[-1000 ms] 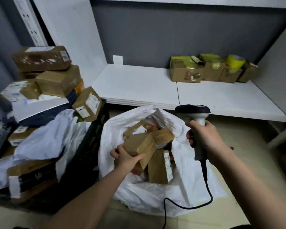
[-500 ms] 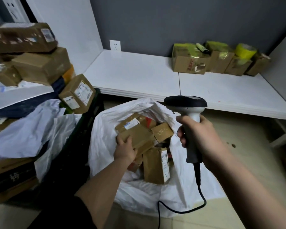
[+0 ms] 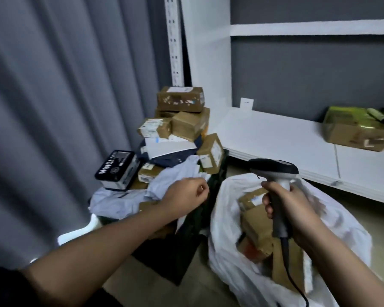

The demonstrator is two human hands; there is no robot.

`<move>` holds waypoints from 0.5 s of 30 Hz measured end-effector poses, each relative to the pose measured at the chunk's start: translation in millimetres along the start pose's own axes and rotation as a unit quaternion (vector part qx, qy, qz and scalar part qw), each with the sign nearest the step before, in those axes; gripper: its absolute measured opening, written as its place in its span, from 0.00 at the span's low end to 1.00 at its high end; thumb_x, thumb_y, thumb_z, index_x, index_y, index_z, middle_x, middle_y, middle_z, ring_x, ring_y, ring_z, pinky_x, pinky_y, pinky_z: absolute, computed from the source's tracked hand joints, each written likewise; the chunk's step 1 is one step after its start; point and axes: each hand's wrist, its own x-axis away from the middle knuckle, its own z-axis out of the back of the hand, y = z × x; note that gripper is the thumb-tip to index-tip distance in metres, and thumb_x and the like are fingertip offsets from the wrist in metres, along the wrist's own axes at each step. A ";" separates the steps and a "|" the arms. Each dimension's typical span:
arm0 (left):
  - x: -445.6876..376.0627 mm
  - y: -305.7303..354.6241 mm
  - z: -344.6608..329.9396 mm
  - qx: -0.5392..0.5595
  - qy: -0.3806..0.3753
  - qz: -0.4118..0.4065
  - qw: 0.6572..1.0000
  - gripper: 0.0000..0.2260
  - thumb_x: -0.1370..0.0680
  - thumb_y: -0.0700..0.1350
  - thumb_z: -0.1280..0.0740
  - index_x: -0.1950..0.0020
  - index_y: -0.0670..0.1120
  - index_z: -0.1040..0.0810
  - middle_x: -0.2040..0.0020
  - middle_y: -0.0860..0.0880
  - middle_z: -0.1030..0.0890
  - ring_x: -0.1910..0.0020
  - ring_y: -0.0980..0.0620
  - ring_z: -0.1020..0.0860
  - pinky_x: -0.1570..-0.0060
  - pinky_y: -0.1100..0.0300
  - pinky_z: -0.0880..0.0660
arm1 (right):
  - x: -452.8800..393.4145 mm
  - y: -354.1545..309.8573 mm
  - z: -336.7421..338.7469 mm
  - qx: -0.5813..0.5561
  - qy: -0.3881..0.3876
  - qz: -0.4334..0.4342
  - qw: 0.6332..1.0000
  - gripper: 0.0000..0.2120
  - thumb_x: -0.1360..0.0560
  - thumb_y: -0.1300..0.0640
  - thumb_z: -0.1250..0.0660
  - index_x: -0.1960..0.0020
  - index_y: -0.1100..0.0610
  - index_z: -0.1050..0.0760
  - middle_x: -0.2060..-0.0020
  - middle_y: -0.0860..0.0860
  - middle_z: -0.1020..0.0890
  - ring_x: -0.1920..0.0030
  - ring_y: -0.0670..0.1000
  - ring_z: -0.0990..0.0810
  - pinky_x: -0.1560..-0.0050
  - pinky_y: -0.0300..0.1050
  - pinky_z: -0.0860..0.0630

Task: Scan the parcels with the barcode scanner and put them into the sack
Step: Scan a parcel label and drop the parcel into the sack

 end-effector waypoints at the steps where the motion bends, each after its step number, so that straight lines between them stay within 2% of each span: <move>1: 6.1 -15.8 17.7 0.003 0.040 0.013 0.999 0.06 0.22 0.46 0.35 0.51 0.47 0.20 0.58 0.50 0.19 0.57 0.49 0.21 0.58 0.54 0.25 | 0.8 0.4 -13.3 -0.001 -0.009 -0.001 1.000 0.05 0.22 0.61 0.34 0.56 0.60 0.29 0.77 0.54 0.26 0.81 0.49 0.32 0.80 0.38 0.35; 4: 21.1 -71.2 50.1 0.013 0.186 0.080 0.979 0.07 0.25 0.46 0.33 0.49 0.47 0.21 0.56 0.50 0.23 0.54 0.48 0.23 0.51 0.52 0.26 | 3.2 4.7 -47.7 -0.001 -0.038 -0.009 0.999 0.06 0.22 0.61 0.34 0.56 0.61 0.30 0.78 0.53 0.27 0.81 0.49 0.32 0.80 0.37 0.36; 6: 25.8 -110.6 60.2 -0.019 0.235 0.192 0.953 0.18 0.26 0.51 0.30 0.38 0.47 0.26 0.45 0.46 0.26 0.43 0.43 0.26 0.44 0.50 0.29 | 5.0 9.1 -69.3 -0.002 -0.056 -0.016 0.998 0.07 0.22 0.62 0.35 0.56 0.61 0.31 0.76 0.55 0.27 0.81 0.49 0.33 0.80 0.38 0.36; 8: 27.4 -145.4 67.3 -0.044 0.206 0.321 0.924 0.33 0.29 0.59 0.29 0.29 0.47 0.34 0.34 0.42 0.32 0.33 0.40 0.33 0.37 0.47 0.34 | 5.3 14.3 -88.5 -0.005 -0.068 -0.021 0.997 0.06 0.22 0.62 0.35 0.56 0.61 0.31 0.75 0.56 0.27 0.80 0.49 0.33 0.80 0.38 0.36; 10: 26.2 -175.6 69.1 -0.060 0.156 0.389 0.906 0.44 0.33 0.64 0.28 0.25 0.47 0.41 0.29 0.39 0.38 0.29 0.39 0.38 0.34 0.46 0.37 | 2.4 21.1 -105.6 -0.010 -0.076 -0.022 0.997 0.06 0.22 0.63 0.35 0.55 0.61 0.32 0.75 0.56 0.27 0.80 0.49 0.33 0.80 0.38 0.36; 12: 20.7 -197.1 66.0 -0.046 0.129 0.419 0.898 0.49 0.35 0.67 0.27 0.24 0.48 0.46 0.27 0.38 0.41 0.28 0.38 0.40 0.32 0.45 0.39 | -1.5 27.2 -118.7 -0.014 -0.083 -0.020 0.996 0.06 0.22 0.63 0.35 0.54 0.62 0.32 0.75 0.55 0.27 0.81 0.49 0.33 0.79 0.38 0.35; 15: 5.7 -220.6 55.2 0.028 0.123 0.446 0.886 0.49 0.36 0.65 0.25 0.24 0.50 0.47 0.27 0.37 0.41 0.28 0.36 0.39 0.32 0.44 0.38 | -7.4 34.9 -132.3 -0.010 -0.087 -0.012 0.996 0.06 0.22 0.63 0.35 0.54 0.62 0.32 0.75 0.56 0.27 0.81 0.49 0.33 0.78 0.38 0.36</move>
